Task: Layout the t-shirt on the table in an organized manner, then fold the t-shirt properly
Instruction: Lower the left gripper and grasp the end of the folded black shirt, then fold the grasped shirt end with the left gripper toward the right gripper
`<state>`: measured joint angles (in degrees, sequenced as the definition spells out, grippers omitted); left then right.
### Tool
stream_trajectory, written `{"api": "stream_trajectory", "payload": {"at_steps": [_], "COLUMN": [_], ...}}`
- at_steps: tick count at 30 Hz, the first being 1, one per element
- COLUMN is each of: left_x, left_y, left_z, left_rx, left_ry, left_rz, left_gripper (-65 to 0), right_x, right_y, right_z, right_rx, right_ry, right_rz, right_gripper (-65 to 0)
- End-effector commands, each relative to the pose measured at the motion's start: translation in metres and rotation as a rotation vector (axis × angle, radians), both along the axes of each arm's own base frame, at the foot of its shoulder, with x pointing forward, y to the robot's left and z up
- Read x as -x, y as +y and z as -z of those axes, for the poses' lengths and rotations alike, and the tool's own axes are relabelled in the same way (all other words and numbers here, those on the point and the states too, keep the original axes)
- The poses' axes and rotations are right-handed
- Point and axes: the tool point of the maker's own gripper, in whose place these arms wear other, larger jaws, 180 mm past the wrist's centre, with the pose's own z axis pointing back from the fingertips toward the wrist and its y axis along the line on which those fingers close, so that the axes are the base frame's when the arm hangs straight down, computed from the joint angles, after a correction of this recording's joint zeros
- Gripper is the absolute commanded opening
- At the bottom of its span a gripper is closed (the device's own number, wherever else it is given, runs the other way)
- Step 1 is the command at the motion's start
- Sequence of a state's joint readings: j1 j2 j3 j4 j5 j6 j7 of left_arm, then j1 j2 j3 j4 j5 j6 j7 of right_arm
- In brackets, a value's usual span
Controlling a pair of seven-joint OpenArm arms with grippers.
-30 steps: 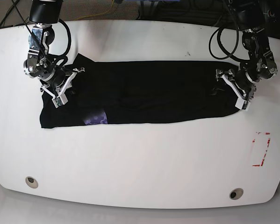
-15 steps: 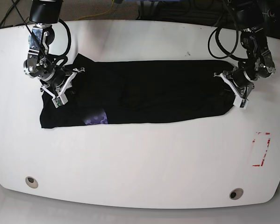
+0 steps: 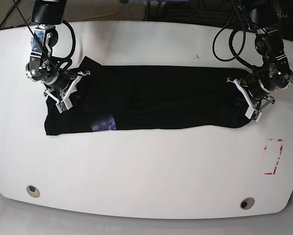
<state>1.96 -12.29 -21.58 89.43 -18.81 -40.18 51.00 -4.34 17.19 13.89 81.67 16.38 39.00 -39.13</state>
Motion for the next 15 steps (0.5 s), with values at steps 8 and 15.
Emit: {"api": "stream_trajectory", "payload": {"at_steps": [8,15], "left_x": [-0.011,-0.003], "left_y": [0.027,0.041], "left_z": [-0.033,-0.04], "left_rx": [-0.215,-0.312], "left_ry": [-0.076,-0.027], "left_rz": [0.003,0.007], "left_gripper": [-62.5,-62.5], "right_x": [0.022,0.018], "right_y": [0.002,0.011], "right_z": [0.012,0.006], "right_rx": [0.056,0.043], "right_ry": [0.081,0.057], "right_rz": [-0.051,-0.057], "right_gripper": [-65.0,-65.0]}}
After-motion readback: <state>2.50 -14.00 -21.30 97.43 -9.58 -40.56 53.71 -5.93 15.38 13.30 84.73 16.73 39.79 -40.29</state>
